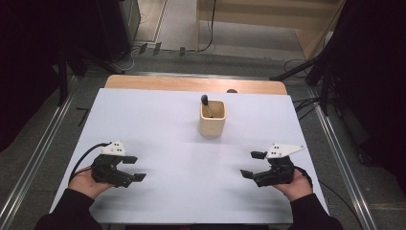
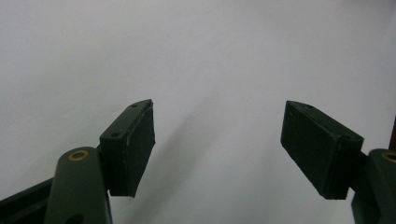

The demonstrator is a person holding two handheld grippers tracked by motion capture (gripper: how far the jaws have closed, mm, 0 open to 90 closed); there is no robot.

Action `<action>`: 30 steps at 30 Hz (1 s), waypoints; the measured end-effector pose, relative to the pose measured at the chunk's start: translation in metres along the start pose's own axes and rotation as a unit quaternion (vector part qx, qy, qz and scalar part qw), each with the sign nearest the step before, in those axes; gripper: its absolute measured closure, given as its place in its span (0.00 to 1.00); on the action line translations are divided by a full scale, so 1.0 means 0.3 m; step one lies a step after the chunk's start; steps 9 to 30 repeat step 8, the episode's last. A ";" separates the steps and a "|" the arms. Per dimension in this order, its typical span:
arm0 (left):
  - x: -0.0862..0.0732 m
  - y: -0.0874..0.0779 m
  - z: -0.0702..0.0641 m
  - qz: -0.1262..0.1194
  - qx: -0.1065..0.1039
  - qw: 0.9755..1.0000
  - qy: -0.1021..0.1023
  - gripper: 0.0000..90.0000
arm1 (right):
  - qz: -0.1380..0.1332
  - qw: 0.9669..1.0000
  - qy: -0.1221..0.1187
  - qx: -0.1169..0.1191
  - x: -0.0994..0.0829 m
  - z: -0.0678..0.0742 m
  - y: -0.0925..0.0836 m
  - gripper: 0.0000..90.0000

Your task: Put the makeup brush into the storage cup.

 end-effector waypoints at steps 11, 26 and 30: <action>-0.002 0.000 0.001 0.000 0.001 1.000 -0.001 0.30 | 0.001 1.000 0.000 -0.001 0.000 -0.001 0.001 0.22; -0.002 0.000 0.001 0.000 0.001 1.000 -0.001 0.30 | 0.001 1.000 0.000 -0.001 0.000 -0.001 0.001 0.22; -0.002 0.000 0.001 0.000 0.001 1.000 -0.001 0.30 | 0.001 1.000 0.000 -0.001 0.000 -0.001 0.001 0.22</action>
Point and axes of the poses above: each handheld gripper's, and its own axes: y roughly forward along the jaws, x roughly out of its top, z roughly to its left, the point moved 1 cm from there along y, roughly forward along the jaws, and after that the axes turned 13 degrees about x, right-handed, at the moved point
